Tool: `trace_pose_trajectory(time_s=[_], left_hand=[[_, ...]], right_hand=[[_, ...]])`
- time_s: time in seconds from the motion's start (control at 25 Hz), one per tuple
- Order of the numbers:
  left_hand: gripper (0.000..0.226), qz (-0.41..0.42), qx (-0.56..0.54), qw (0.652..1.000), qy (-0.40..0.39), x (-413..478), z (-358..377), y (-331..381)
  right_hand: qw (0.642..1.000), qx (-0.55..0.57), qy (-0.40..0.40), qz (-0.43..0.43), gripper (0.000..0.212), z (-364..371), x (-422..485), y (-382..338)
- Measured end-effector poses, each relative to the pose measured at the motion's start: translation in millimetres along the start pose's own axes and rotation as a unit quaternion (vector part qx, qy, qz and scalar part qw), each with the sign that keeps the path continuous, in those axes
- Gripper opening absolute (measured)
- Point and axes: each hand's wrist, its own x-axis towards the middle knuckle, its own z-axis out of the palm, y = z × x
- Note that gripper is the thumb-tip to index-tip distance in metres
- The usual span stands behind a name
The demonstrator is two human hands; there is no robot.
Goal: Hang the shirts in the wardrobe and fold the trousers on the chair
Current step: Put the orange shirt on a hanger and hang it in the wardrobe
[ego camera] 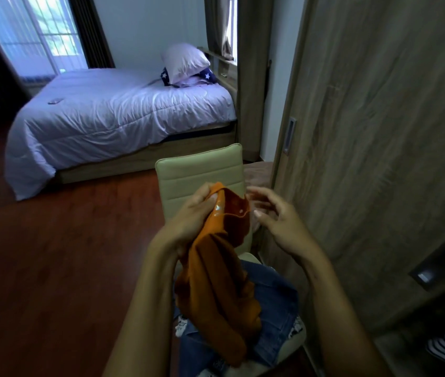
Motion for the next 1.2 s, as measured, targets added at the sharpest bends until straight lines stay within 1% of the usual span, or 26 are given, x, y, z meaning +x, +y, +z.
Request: trace_pose_trajectory(time_s=[0.08, 0.12, 0.16, 0.2, 0.24, 0.32, 0.4, 0.44, 0.48, 0.56, 0.6, 0.68, 0.76, 0.8, 0.84, 0.92, 0.96, 1.0, 1.08, 1.12, 1.2], left_hand=[[0.018, 0.013, 0.009, 1.0, -0.013, -4, -2, 1], [0.017, 0.015, 0.012, 1.0, -0.02, -6, -3, 3], [0.017, 0.016, 0.012, 0.999, -0.027, -8, -5, 4], [0.017, 0.017, 0.014, 0.999, -0.03, -10, -6, 5], [0.017, 0.018, 0.019, 0.999, -0.025, -12, -9, 6], [0.015, 0.021, 0.044, 0.999, -0.008, -14, -16, 8], [0.011, 0.02, 0.075, 0.997, -0.001, -17, -26, 12], [0.008, 0.016, 0.105, 0.994, 0.0, -19, -31, 14], [0.008, 0.014, 0.158, 0.987, 0.008, -20, -37, 16], [0.018, 0.005, 0.303, 0.952, 0.028, -19, -50, 16], [0.022, -0.011, 0.358, 0.933, 0.038, -18, -55, 16], [0.027, -0.064, 0.435, 0.894, 0.081, -15, -66, 12], [0.025, -0.119, 0.48, 0.857, 0.145, -17, -71, 8], [0.022, -0.148, 0.468, 0.857, 0.161, -19, -71, 8], [0.017, -0.176, 0.416, 0.877, 0.163, -20, -69, 9], [0.007, -0.207, 0.244, 0.938, 0.132, -24, -58, 14], [0.008, -0.189, 0.161, 0.96, 0.126, -24, -52, 15], [0.011, -0.151, 0.097, 0.974, 0.135, -21, -47, 15], [0.017, -0.078, 0.034, 0.979, 0.187, -9, -38, 13], [0.018, -0.065, 0.02, 0.975, 0.214, -2, -32, 11], [0.017, -0.075, -0.001, 0.968, 0.241, 11, -18, 10]], right_hand=[[0.998, -0.035, -0.039, -0.031, 0.051, 11, 5, 2], [0.995, -0.064, -0.061, -0.049, 0.049, 16, 7, 5], [0.992, -0.077, -0.078, -0.057, 0.04, 21, 8, 9], [0.994, -0.073, -0.077, -0.037, 0.023, 25, 8, 8], [0.996, -0.061, -0.059, -0.019, 0.011, 28, 9, 9], [0.996, -0.079, 0.043, -0.002, 0.016, 27, 11, 8], [0.985, -0.095, 0.145, -0.007, 0.018, 23, 13, 0], [0.978, -0.094, 0.184, -0.017, 0.018, 21, 14, -7], [0.972, -0.091, 0.216, -0.029, 0.018, 20, 13, -15], [0.956, -0.093, 0.268, -0.068, 0.016, 19, 12, -28], [0.948, -0.097, 0.291, -0.089, 0.015, 18, 10, -34], [0.932, -0.085, 0.338, -0.103, 0.014, 13, 7, -44], [0.917, -0.063, 0.38, -0.103, 0.015, 2, 3, -52], [0.913, -0.061, 0.39, -0.104, 0.015, -4, 0, -55], [0.912, -0.065, 0.392, -0.107, 0.015, -8, -2, -57], [0.908, -0.073, 0.398, -0.108, 0.015, -13, -7, -61], [0.905, -0.068, 0.407, -0.101, 0.016, -15, -9, -62], [0.903, -0.056, 0.417, -0.09, 0.018, -16, -10, -63], [0.902, -0.029, 0.425, -0.069, 0.02, -22, -13, -67], [0.906, -0.023, 0.419, -0.063, 0.02, -24, -15, -69], [0.912, -0.025, 0.406, -0.057, 0.021, -27, -20, -72]])
